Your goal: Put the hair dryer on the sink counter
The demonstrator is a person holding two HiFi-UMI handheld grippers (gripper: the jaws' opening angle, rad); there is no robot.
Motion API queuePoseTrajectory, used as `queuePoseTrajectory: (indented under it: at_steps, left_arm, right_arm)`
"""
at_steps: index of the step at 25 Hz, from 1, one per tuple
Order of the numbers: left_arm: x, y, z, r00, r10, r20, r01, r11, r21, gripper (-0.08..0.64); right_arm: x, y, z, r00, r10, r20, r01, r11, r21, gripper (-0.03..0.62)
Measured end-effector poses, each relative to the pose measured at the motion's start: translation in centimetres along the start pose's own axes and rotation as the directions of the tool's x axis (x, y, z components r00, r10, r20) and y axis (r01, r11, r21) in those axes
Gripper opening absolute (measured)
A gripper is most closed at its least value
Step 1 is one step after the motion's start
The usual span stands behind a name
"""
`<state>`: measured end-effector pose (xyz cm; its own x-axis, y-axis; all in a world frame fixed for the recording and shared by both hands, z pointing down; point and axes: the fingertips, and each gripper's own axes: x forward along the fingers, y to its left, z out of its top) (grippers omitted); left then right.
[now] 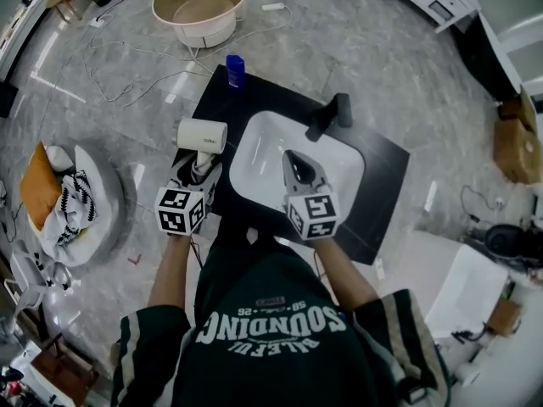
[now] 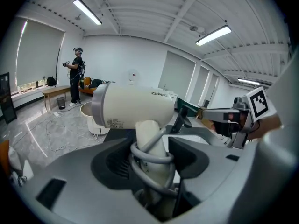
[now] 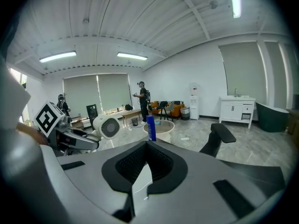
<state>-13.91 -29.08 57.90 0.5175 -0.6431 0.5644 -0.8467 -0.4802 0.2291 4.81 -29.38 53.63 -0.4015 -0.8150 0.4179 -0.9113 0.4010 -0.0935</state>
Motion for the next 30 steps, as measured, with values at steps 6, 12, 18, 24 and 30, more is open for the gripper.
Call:
queuePoseTrajectory:
  at_steps: [6, 12, 18, 24, 30]
  left_arm:
    - [1.4, 1.2, -3.3, 0.996, -0.023, -0.081, 0.022, 1.000, -0.013, 0.238]
    - [2.9, 2.6, -4.9, 0.989, -0.044, -0.144, 0.047, 0.999, 0.020, 0.238]
    - [5.2, 3.9, -5.1, 0.980, -0.067, -0.187, 0.078, 0.996, 0.053, 0.238]
    - [7.9, 4.6, -4.8, 0.970, -0.099, -0.223, 0.119, 0.990, 0.075, 0.238]
    - [10.7, 5.1, -4.5, 0.961, -0.109, -0.255, 0.137, 0.986, 0.094, 0.238]
  right_arm:
    - [1.5, 0.4, -2.5, 0.998, -0.002, -0.068, 0.003, 1.000, 0.014, 0.000]
    - [2.7, 0.8, -3.0, 0.996, -0.002, -0.091, 0.003, 1.000, 0.014, 0.000]
    - [3.4, 0.2, -3.3, 0.993, -0.032, -0.113, 0.036, 0.999, 0.026, 0.000]
    - [3.5, -0.8, -3.8, 0.988, -0.082, -0.130, 0.090, 0.994, 0.056, 0.000]
    - [3.1, -1.9, -4.5, 0.981, -0.138, -0.136, 0.149, 0.986, 0.072, 0.000]
